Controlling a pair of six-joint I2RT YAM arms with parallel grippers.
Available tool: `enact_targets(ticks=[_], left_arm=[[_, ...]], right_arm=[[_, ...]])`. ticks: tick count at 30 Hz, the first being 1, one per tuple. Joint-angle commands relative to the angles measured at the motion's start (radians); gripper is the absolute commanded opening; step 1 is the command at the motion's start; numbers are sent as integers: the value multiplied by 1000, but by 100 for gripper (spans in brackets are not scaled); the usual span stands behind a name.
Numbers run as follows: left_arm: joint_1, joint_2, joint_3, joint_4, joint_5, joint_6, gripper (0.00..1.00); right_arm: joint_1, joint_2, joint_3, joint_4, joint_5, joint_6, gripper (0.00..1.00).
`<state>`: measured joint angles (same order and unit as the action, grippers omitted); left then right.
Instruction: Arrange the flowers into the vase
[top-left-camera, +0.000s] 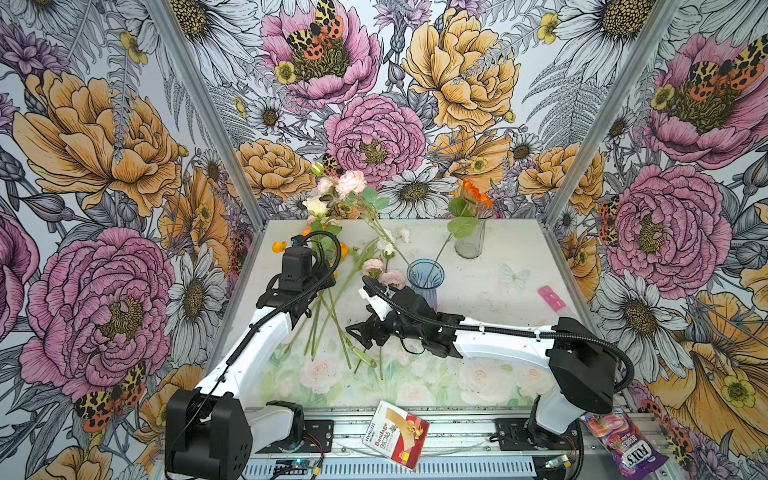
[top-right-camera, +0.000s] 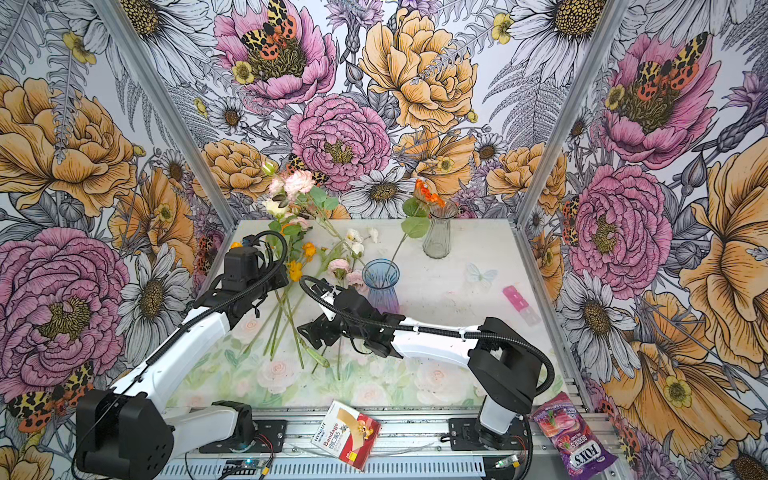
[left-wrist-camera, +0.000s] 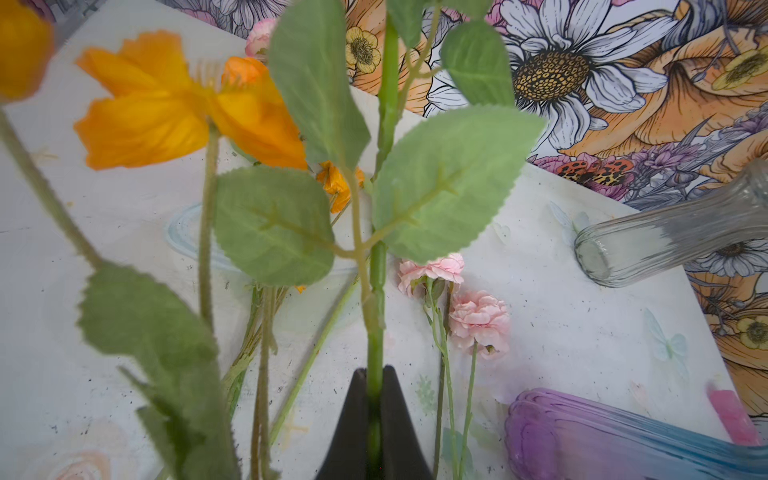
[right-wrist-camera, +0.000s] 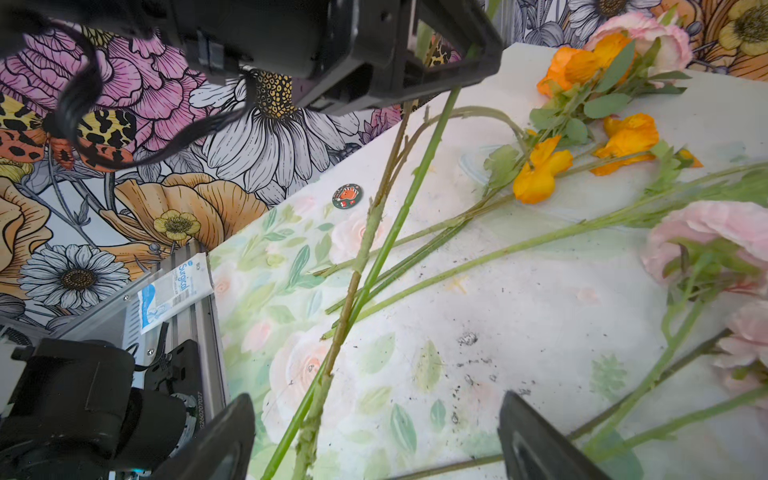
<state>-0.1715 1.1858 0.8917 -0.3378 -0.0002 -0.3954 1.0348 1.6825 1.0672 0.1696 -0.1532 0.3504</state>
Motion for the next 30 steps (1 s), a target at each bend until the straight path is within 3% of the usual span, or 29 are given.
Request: enact_targets(ticks=[1,14,19,24,30], left_arm=[[12,-33,-16,-8,28,-23,0],[77,36,-81,252,-40,-112,0],[127,52,-64,320,-1,-128,0],[135,6,-31,298,19,-104,0],[51,-213,-86,196,-162,48,0]], right_arm=[[7,42,62,24,-51,0,90],[24,158,101,30,-37,52,87],[25,140,74,19,-1,39,87],[24,56,13,21,37,19,87],[22,-178,-136,22,102,-14,90]])
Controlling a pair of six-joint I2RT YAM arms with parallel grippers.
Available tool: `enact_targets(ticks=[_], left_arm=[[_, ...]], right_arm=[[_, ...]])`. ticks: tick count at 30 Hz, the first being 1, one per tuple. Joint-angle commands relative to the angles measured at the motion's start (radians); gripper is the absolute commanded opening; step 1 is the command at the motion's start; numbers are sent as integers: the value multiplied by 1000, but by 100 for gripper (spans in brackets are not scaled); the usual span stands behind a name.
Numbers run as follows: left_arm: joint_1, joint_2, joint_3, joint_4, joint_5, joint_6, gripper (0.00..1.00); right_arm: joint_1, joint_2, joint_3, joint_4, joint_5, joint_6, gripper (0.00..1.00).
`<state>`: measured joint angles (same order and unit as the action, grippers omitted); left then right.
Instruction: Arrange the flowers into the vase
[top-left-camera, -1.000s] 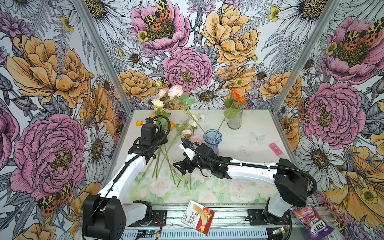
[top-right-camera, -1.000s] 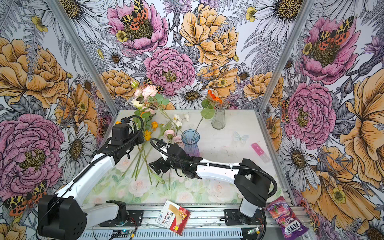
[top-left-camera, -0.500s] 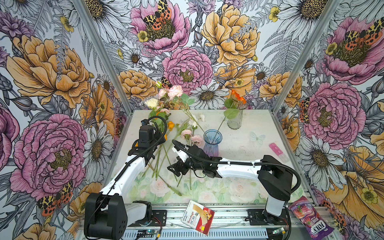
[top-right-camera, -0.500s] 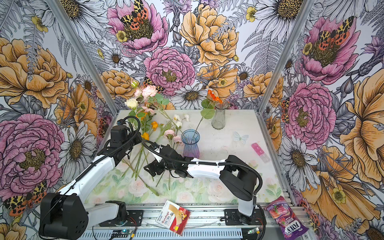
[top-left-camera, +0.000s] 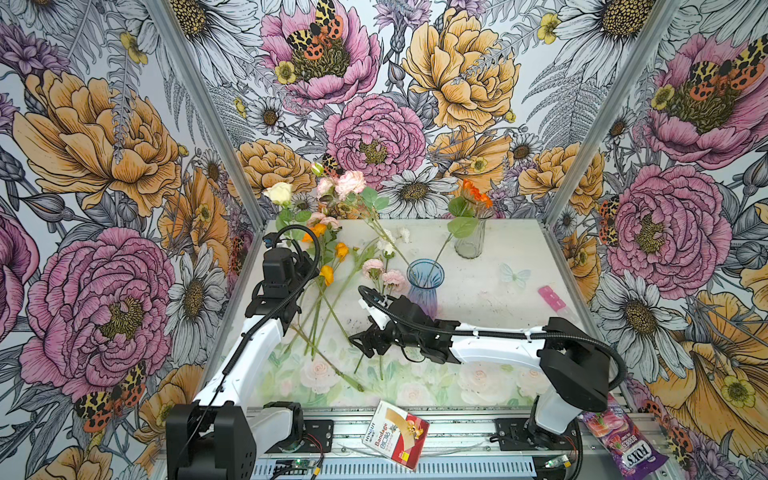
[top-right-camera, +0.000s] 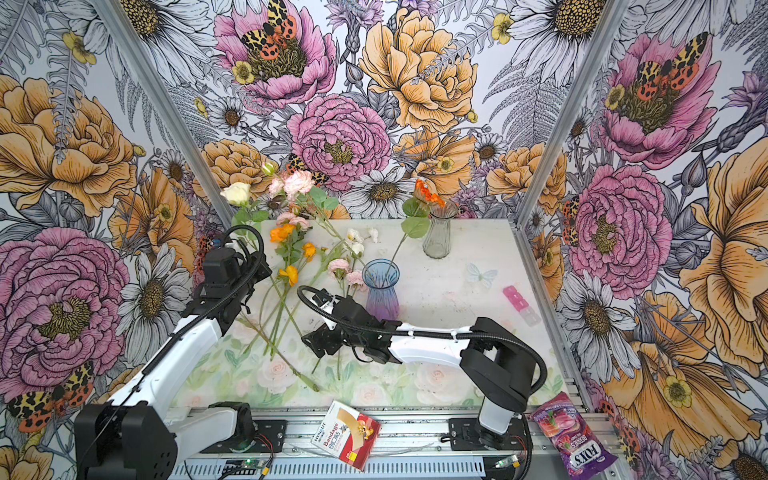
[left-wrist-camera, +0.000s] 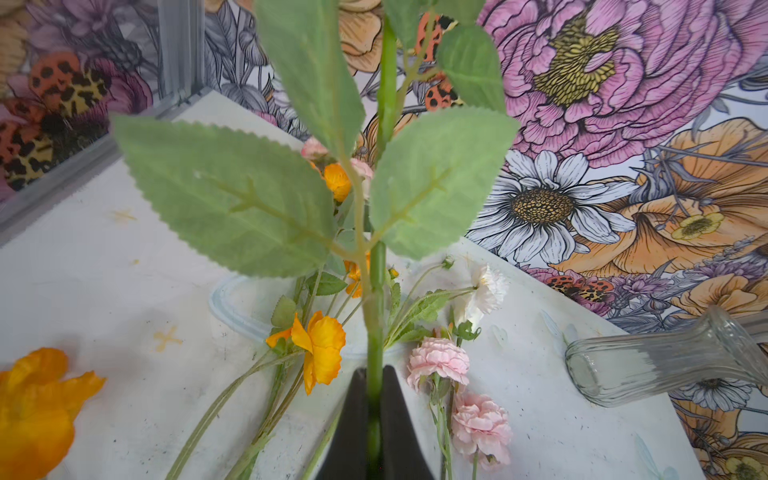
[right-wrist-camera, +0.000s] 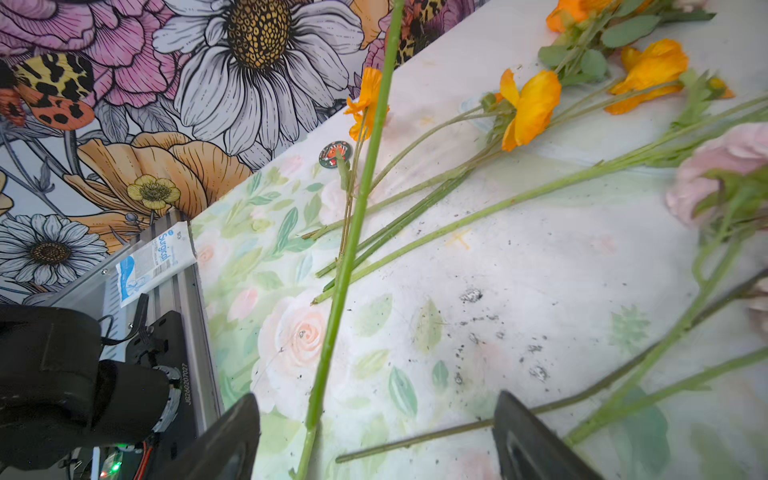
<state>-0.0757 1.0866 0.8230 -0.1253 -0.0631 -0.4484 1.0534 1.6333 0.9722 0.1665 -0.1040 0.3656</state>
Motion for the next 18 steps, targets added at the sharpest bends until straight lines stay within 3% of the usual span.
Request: enact_targets(ticks=[1,5,9,13,18], left_arm=[[-65,-156,-32,-13,-125,132,0],[-154,-362,-88,70,-139,287,0],[-253,-471,-67,176,-111,338,0],[-367,-421,-4,330,-21,335,0],[-575,-217,118,566,-41,454,0]], right_arm=[[3,-168,-62,14,61,-38,90],[-9,-409,-149,-105,115,-81,94],[-31,-655,-224,-209,222,-107,99],[-101,-860,-288,-278,279,-92,100],[-179,-997,-320,-394,319,-64,100]])
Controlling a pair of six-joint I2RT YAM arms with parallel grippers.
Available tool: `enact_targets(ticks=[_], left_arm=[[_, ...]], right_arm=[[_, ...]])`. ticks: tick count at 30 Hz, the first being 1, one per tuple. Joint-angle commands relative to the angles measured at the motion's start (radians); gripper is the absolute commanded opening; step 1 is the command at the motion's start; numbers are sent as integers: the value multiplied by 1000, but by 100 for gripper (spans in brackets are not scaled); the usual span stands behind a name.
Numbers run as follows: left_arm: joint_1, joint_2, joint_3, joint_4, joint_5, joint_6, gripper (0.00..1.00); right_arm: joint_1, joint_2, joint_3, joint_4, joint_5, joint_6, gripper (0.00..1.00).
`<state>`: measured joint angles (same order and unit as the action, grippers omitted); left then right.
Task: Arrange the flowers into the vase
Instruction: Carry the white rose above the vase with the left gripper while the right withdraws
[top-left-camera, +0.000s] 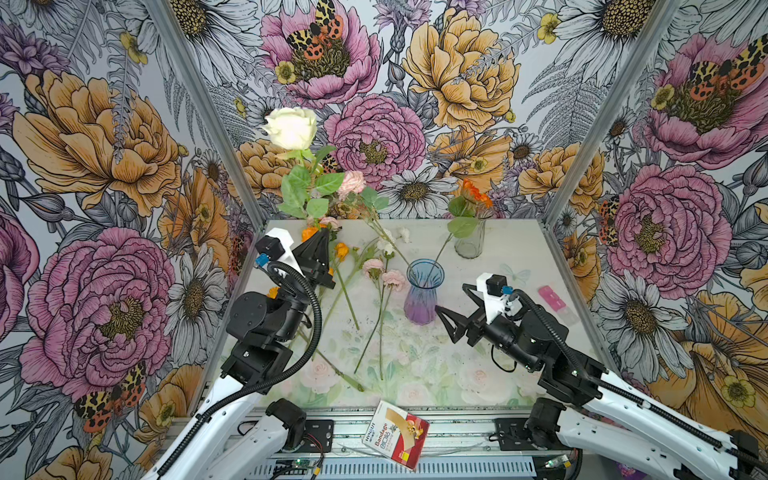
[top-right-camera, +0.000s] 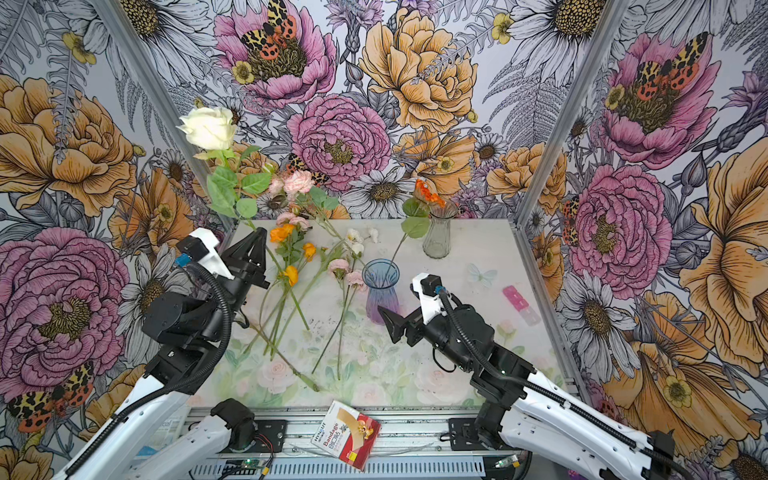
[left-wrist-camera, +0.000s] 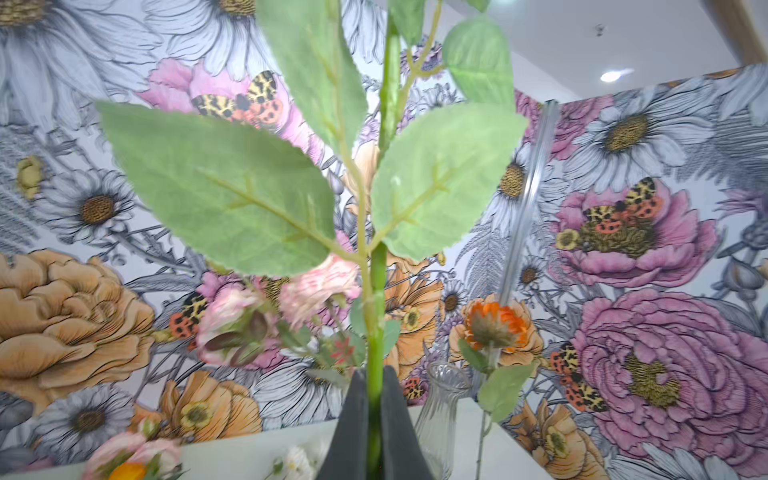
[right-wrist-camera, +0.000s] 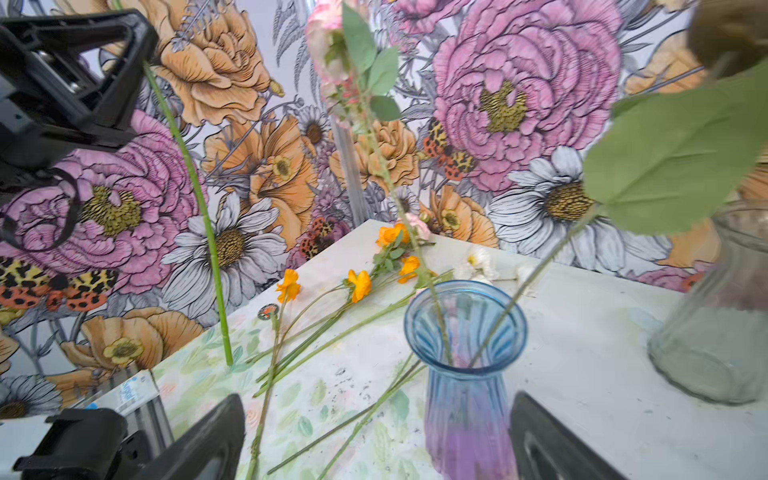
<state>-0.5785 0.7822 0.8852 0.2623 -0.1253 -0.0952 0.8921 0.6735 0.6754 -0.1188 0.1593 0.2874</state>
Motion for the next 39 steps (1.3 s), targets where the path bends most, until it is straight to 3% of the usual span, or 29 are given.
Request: enact_targets(ticks=[1,6,9,18,30,39], left_arm=[[-107,129,80,222,9,132,0],[-236,358,172,502,-109,256,0],[-267,483,236,615,-174,298,0],[-266,701,377,665,-184,291,0],[-251,780,346,650,-165,254,0],[-261,720,170,643,-189,173,0]], right_arm=[[-23,-54,-30,-117,61,19,99],[-29,-113,-76,-118,64,39,99],[-33,-106,-84,-118,62,43,100],[-35,-84,-68,-119,32,25,99],[-35,-162,-118,-123,42,42,100],[-39,-128,-119,-121,43,34,99]])
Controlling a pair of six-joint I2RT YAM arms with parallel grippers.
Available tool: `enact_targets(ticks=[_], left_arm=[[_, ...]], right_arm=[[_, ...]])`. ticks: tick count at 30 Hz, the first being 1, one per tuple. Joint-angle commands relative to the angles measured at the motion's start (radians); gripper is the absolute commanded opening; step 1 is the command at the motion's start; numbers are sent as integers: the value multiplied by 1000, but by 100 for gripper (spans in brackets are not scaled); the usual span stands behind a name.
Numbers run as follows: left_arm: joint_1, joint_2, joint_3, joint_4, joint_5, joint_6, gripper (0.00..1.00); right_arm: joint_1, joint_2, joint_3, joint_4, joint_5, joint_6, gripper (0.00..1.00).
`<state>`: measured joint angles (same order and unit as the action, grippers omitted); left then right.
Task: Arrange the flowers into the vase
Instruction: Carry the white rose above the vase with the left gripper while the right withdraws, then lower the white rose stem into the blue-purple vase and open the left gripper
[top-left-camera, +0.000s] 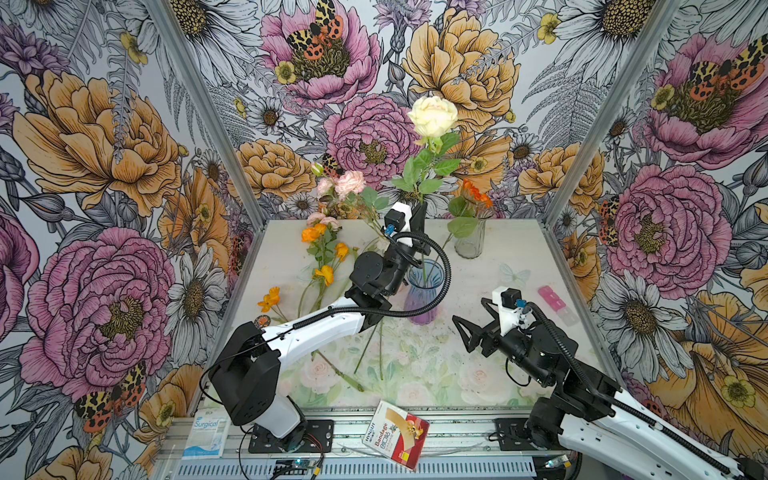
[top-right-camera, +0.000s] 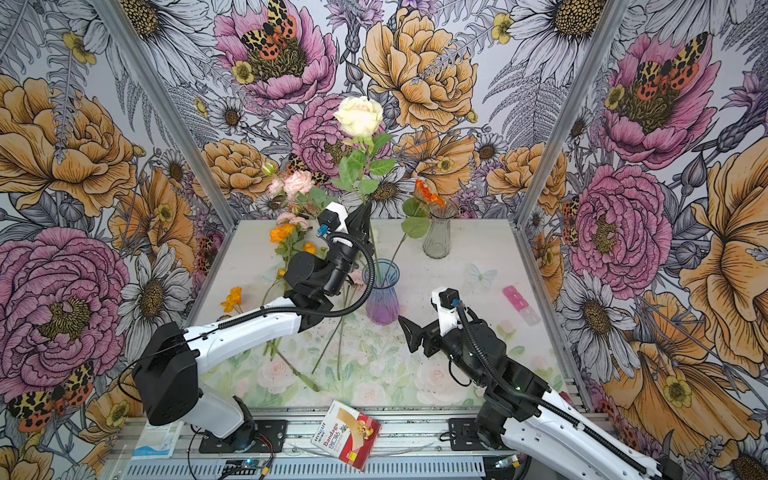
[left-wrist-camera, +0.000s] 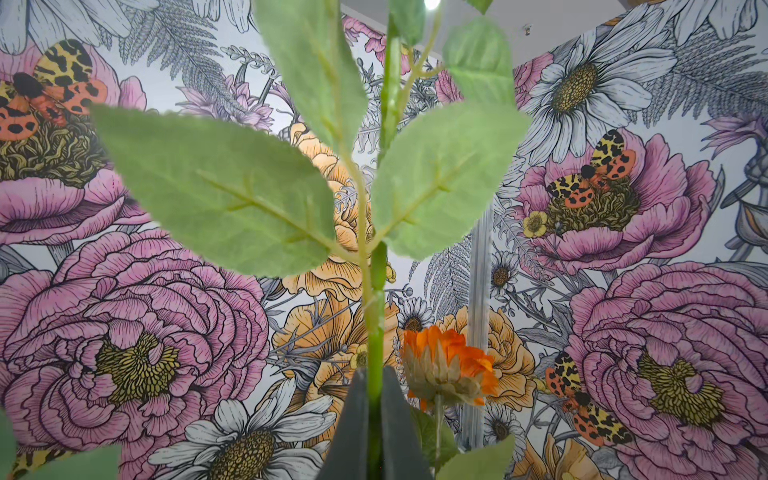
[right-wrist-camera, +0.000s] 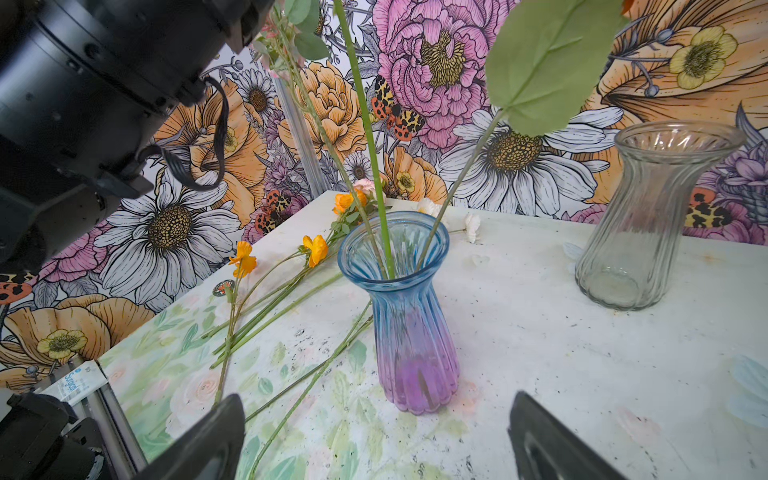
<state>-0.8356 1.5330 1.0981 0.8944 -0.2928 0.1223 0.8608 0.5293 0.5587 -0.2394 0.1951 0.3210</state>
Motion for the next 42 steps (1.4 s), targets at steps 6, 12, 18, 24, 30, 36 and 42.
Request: enact_targets(ticks=[6,12,18,24,30,36,42], left_arm=[[-11,-37,-134,0,-36,-80,0],[-13,-4,-190,28,-28,-111,4],[-12,35,-228,62,-37,-141,7],[-16,72,-228,42,-19,-145,11],[-23,85,-231,25,-25,-148,17],[-35,73,-239,3,-38,-144,29],[-64,-16,-263,-75,-73,-116,61]], right_arm=[[-6,34,-2,0,-3,13,100],[-7,42,-11,2,-2,26,100],[-7,58,-12,2,-5,29,99],[-6,82,-13,12,-7,26,99],[-7,101,-14,25,-13,21,99],[-7,107,-18,35,-18,19,99],[-6,110,-24,45,-24,23,100]])
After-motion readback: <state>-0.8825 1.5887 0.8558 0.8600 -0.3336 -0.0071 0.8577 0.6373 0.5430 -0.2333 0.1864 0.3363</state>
